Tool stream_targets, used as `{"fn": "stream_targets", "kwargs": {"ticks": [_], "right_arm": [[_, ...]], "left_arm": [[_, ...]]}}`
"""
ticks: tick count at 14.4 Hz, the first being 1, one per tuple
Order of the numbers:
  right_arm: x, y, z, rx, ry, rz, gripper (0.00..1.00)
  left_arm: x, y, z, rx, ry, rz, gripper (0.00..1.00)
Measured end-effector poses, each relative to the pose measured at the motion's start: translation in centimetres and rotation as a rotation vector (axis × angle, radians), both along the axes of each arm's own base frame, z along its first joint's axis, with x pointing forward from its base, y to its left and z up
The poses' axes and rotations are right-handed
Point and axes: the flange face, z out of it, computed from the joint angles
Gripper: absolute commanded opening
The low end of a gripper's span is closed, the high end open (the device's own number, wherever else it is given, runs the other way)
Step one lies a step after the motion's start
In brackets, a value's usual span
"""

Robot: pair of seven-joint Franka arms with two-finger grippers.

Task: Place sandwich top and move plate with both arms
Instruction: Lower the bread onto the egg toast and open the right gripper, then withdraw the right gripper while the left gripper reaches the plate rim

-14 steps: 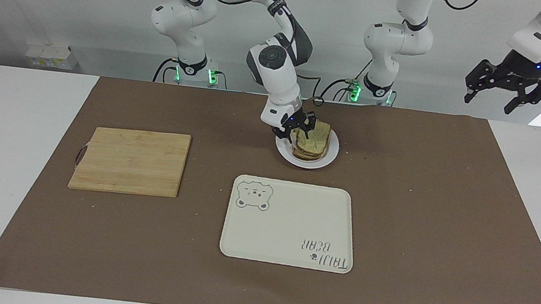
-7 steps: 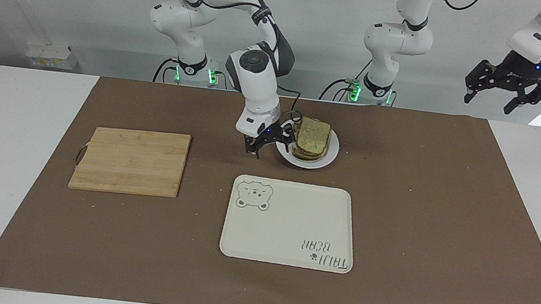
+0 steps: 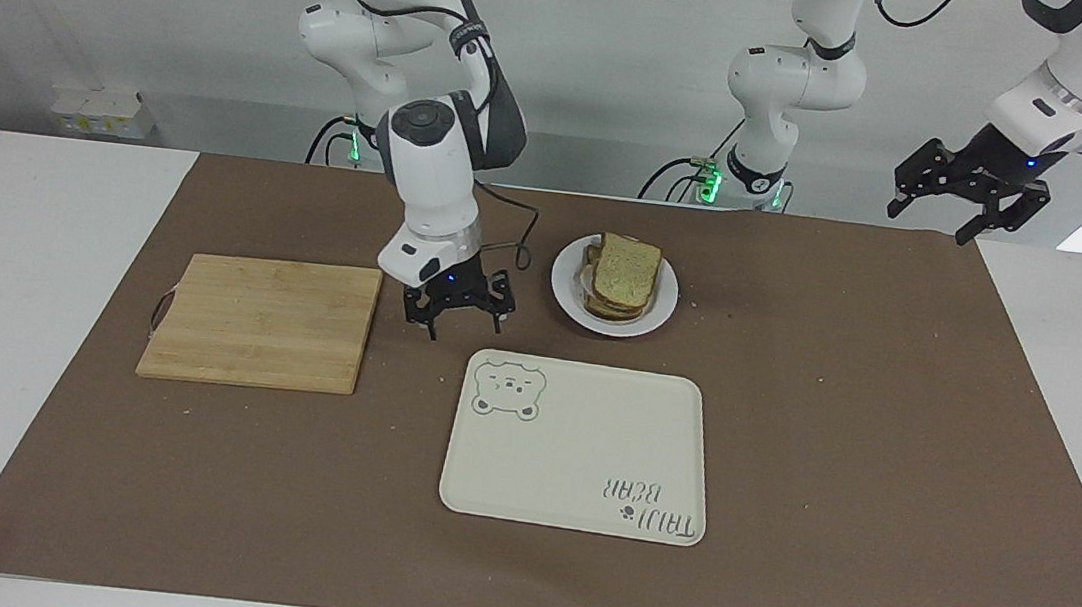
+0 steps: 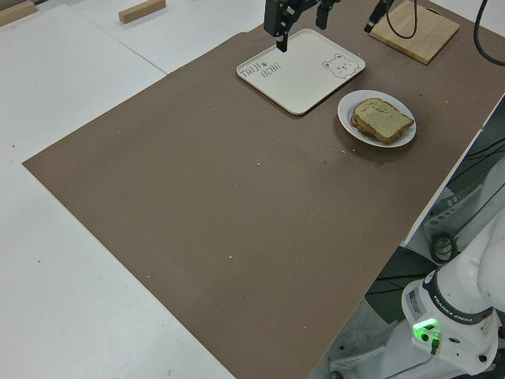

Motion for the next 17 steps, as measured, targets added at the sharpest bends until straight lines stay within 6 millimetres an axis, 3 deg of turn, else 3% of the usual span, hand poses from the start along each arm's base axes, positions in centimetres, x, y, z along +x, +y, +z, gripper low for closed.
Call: {"fn": "stream_targets", "kwargs": {"ticks": [3,5,8,10,17], "right_arm": [[0.0,-1.9,1.7,0.0,0.01,-0.026,1.0],[-0.3,-2.5,2.3,-0.004,0.026,-0.033,1.0],[-1.1,-3.6,3.1,-0.019,0.085,-0.042,1.0],[-1.6,-4.6,3.8,-0.027,0.116,-0.052,1.0],[-2.9,-11.4,8.5,-0.035,0.155,-0.071,1.0]], "left_arm": [[-2.3,-1.0,-3.6,-0.106,0.049,0.014,1.0],[-2.7,-1.8,-7.9,-0.167,0.076,0.044,1.0],[-3.3,-2.8,-13.2,-0.288,0.113,0.109,0.89],[-4.1,-3.2,-16.6,-0.379,0.12,0.135,0.88],[-9.0,-4.5,-29.1,-0.666,0.071,0.231,0.69]]}}
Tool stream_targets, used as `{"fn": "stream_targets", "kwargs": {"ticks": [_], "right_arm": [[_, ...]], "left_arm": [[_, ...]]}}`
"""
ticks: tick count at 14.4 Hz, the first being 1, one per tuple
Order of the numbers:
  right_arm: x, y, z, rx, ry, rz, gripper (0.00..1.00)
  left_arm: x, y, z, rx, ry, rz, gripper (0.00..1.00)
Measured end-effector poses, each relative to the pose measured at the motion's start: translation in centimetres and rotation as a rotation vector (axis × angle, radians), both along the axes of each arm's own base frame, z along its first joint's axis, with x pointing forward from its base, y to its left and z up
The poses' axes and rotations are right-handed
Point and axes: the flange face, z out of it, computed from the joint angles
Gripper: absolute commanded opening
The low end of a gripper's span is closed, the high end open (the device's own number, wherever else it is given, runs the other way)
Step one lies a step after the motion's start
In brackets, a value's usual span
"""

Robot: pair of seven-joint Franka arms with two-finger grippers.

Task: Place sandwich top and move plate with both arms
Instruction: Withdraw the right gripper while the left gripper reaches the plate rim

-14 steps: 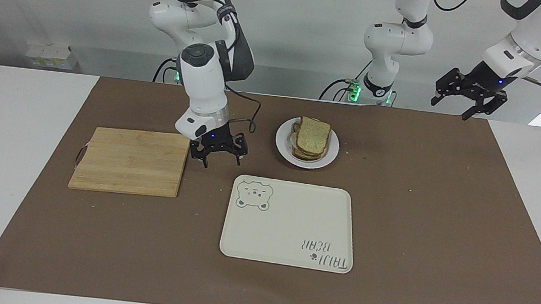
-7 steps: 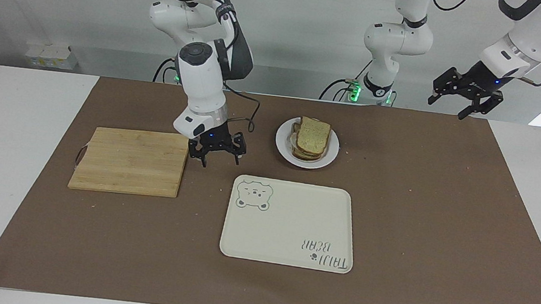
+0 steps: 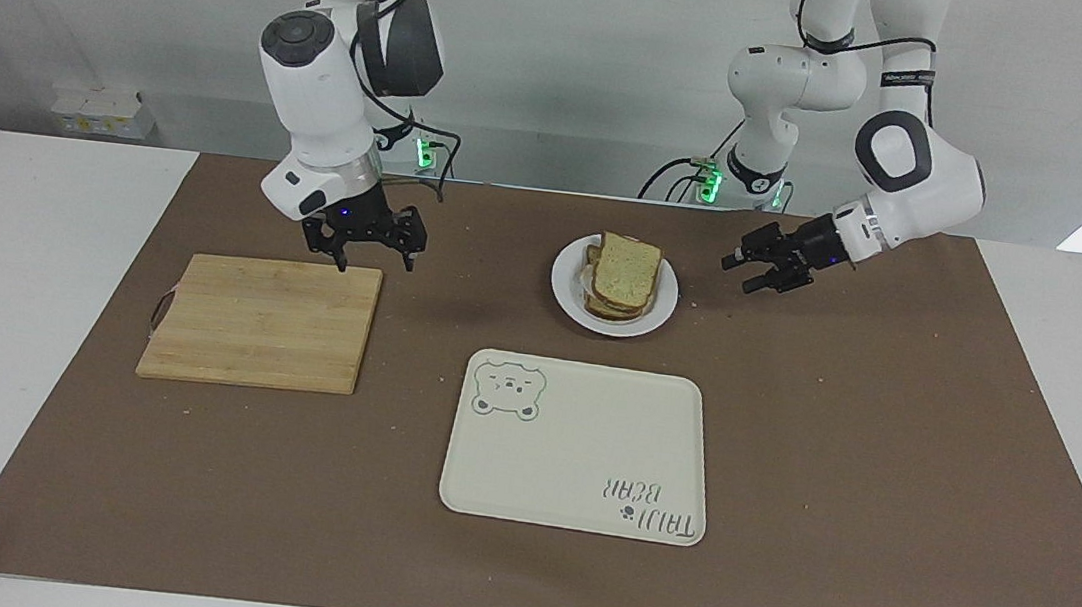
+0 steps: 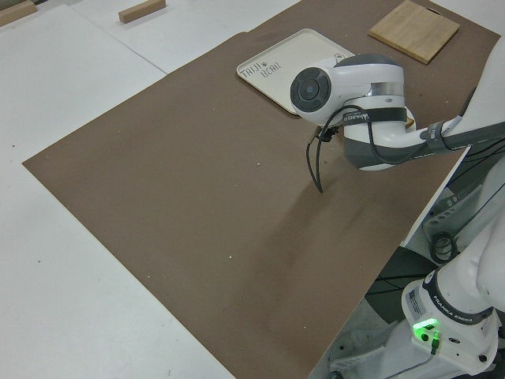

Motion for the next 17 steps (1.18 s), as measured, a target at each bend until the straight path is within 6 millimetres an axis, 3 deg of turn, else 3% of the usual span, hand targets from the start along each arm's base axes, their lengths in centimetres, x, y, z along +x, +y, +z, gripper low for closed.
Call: {"fn": "stream_targets", "kwargs": {"ticks": [3,7,11,14,16,17], "right_arm": [[-0.5,-2.1,2.6,-0.002,0.005,0.001,1.0],[0.1,-4.8,6.8,-0.056,-0.028,-0.006,1.0],[-0.1,-7.4,11.4,-0.067,-0.027,-0.026,1.0],[-0.3,-7.7,13.8,-0.068,-0.018,-0.023,1.0],[0.1,-7.6,13.9,-0.069,-0.018,-0.022,1.0],[0.3,-7.7,13.8,-0.069,-0.015,-0.023,1.0]], "left_arm": [[-2.0,-0.6,-3.3,-0.078,-0.02,0.025,0.63],[-3.0,-3.3,-6.3,-0.137,-0.054,0.022,0.56],[-4.1,-3.7,-10.3,-0.151,-0.076,-0.002,0.48],[-4.2,-3.9,-10.6,-0.153,-0.077,-0.009,0.43],[-4.3,-4.2,-10.6,-0.156,-0.076,-0.016,0.42],[-4.3,-4.4,-10.6,-0.157,-0.075,-0.022,0.34]]}}
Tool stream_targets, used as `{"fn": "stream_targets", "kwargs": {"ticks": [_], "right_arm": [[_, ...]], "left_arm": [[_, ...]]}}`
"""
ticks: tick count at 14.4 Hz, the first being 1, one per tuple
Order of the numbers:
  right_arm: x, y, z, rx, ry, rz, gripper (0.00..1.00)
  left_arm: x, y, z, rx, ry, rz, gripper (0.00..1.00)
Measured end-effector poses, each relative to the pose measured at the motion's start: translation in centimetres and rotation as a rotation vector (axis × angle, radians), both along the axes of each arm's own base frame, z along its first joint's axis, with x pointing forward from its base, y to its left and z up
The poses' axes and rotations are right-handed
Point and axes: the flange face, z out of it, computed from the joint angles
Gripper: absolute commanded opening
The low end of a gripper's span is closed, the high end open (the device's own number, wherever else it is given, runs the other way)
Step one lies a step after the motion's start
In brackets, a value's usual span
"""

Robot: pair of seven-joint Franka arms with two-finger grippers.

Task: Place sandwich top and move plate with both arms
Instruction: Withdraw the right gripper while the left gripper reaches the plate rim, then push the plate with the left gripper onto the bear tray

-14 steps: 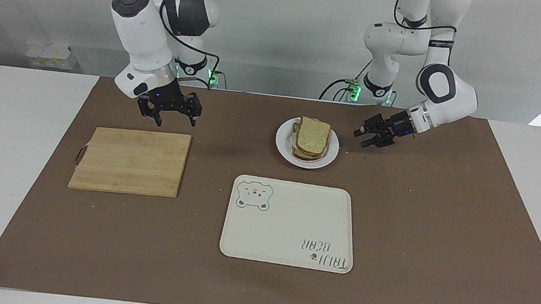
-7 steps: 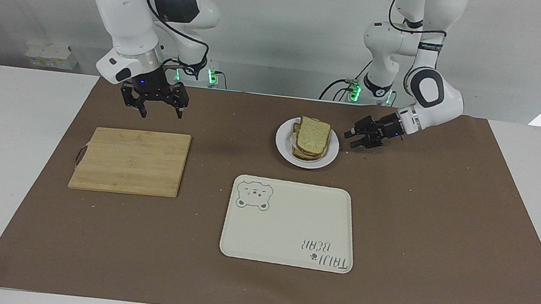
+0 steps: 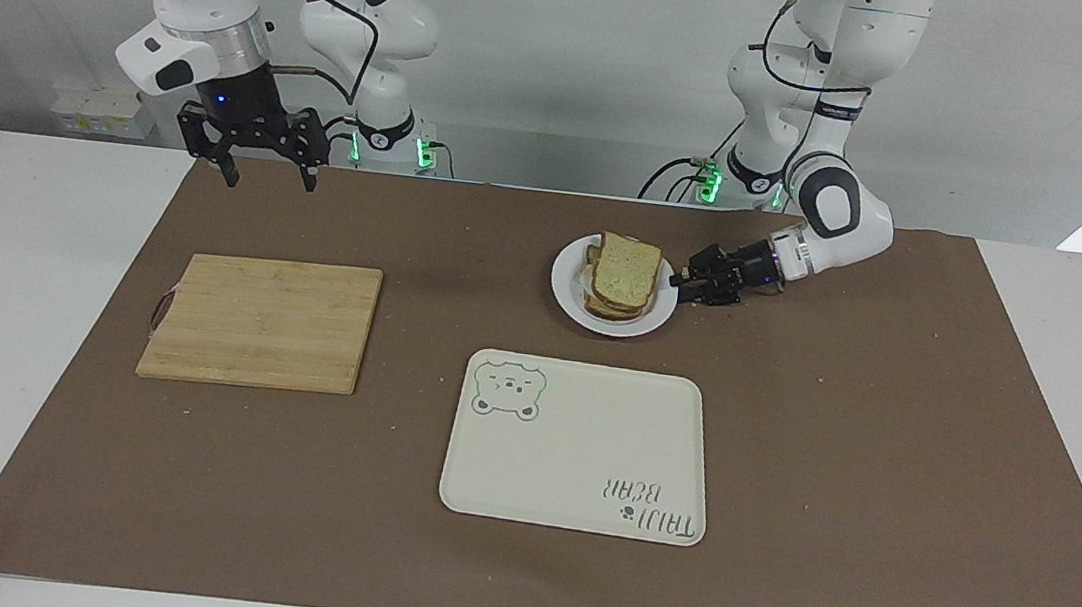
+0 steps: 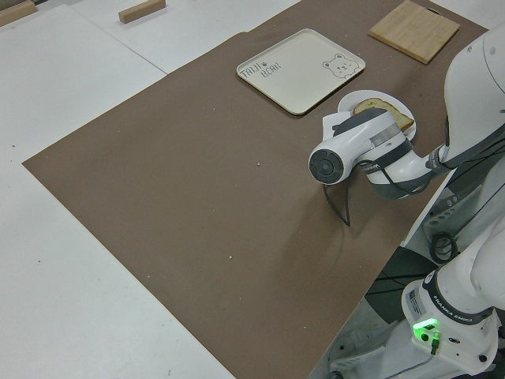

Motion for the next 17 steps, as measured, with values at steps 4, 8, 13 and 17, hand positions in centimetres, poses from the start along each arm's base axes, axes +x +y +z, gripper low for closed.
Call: {"fn": "stream_targets", "kwargs": {"ticks": [4,8,13,17], "right_arm": [[0.1,-0.4,-0.1,0.0,0.003,-0.007,1.0],[0.1,-1.9,0.6,-0.007,-0.005,0.029,1.0],[-0.6,-2.8,1.3,-0.01,0.012,0.029,1.0],[-1.0,-4.0,1.2,-0.01,0.039,0.008,1.0]], "left_arm": [[-0.4,-1.2,-0.1,-0.001,0.002,-0.032,0.08],[-0.7,-1.3,0.0,-0.013,0.009,-0.028,0.0],[-0.8,-1.2,-0.1,-0.017,0.072,0.012,0.0],[1.5,-1.5,1.8,-0.031,0.094,0.06,0.0]]}}
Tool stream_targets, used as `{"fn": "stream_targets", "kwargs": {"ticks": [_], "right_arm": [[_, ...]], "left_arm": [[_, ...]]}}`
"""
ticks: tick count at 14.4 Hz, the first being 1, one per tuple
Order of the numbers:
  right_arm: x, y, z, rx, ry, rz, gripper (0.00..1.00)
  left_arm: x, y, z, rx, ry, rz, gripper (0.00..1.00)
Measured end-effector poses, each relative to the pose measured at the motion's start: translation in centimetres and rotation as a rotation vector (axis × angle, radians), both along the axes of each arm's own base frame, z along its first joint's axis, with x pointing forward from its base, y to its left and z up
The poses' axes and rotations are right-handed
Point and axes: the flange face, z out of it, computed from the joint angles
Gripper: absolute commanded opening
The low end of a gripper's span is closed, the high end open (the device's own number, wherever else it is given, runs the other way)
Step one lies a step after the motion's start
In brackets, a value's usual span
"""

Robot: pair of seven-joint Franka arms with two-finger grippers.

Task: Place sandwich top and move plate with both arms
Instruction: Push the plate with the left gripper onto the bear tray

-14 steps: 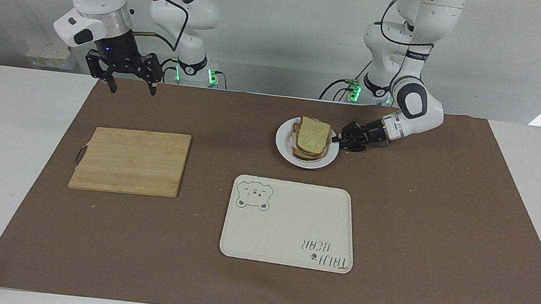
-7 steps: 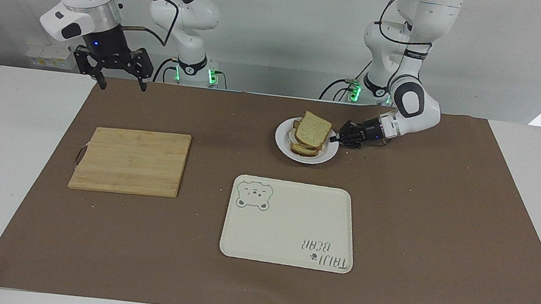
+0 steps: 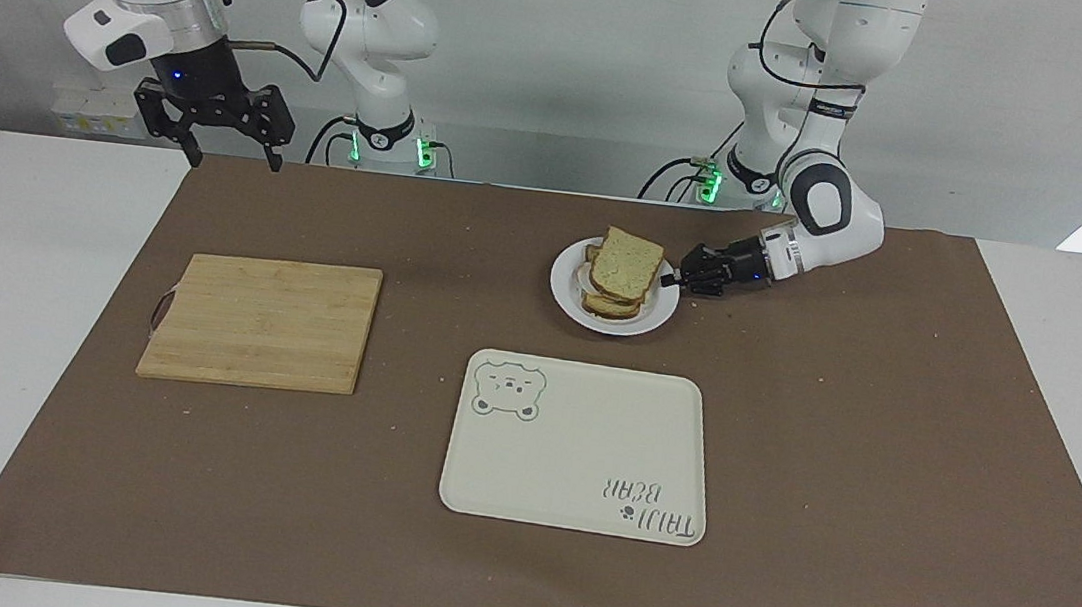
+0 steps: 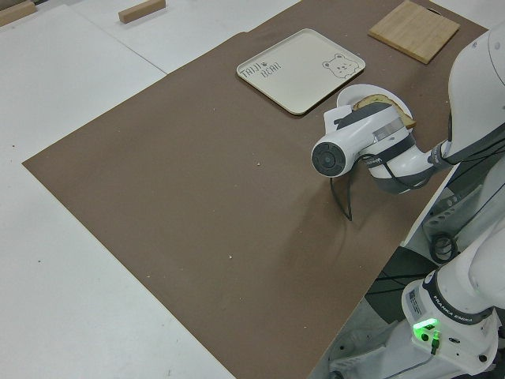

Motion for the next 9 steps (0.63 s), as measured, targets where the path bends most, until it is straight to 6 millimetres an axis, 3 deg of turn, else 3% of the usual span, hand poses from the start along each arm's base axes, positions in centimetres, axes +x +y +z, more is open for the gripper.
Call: {"fn": "stream_targets", "kwargs": {"ticks": [5,9], "right_arm": [[-0.1,1.0,0.2,-0.001,0.003,0.019,1.0],[-0.1,1.0,0.2,-0.002,0.003,0.019,1.0]], "left_arm": [[5.6,-0.9,4.4,-0.026,-0.025,0.054,0.0],[11.8,-2.3,6.2,-0.034,-0.034,0.086,0.0]]}}
